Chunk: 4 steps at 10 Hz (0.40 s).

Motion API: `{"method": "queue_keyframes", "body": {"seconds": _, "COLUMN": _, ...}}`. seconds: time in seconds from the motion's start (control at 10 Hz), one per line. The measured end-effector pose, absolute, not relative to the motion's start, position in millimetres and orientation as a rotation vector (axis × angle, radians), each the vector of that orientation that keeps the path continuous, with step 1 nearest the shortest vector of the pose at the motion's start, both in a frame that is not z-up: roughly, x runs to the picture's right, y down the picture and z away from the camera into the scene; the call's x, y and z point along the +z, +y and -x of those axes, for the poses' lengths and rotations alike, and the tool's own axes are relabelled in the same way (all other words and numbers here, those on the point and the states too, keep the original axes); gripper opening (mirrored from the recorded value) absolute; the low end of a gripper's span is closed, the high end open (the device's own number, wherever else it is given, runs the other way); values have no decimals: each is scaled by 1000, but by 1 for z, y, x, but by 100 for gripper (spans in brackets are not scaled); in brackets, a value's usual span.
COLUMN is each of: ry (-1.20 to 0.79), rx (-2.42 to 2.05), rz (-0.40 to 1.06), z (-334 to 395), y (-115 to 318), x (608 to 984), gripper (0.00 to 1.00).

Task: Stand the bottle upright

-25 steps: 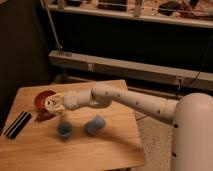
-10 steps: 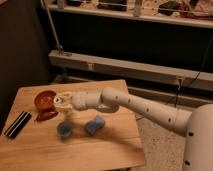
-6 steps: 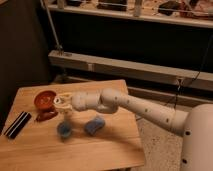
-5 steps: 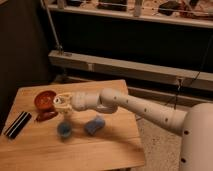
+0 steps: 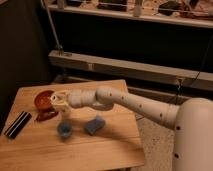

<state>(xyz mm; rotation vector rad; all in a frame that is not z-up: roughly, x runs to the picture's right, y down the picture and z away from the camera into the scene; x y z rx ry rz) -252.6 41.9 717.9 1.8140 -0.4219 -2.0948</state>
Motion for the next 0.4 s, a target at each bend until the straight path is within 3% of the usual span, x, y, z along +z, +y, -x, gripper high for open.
{"method": "queue_keyframes", "body": {"seconds": 0.2, "ry": -427, "rx": -2086, "rz": -1793, "z": 249, "y": 42, "x": 727, "gripper": 11}}
{"method": "queue_keyframes", "body": {"seconds": 0.4, "ry": -405, "rx": -2090, "rz": -1760, "z": 238, "y": 38, "x": 734, "gripper": 35}}
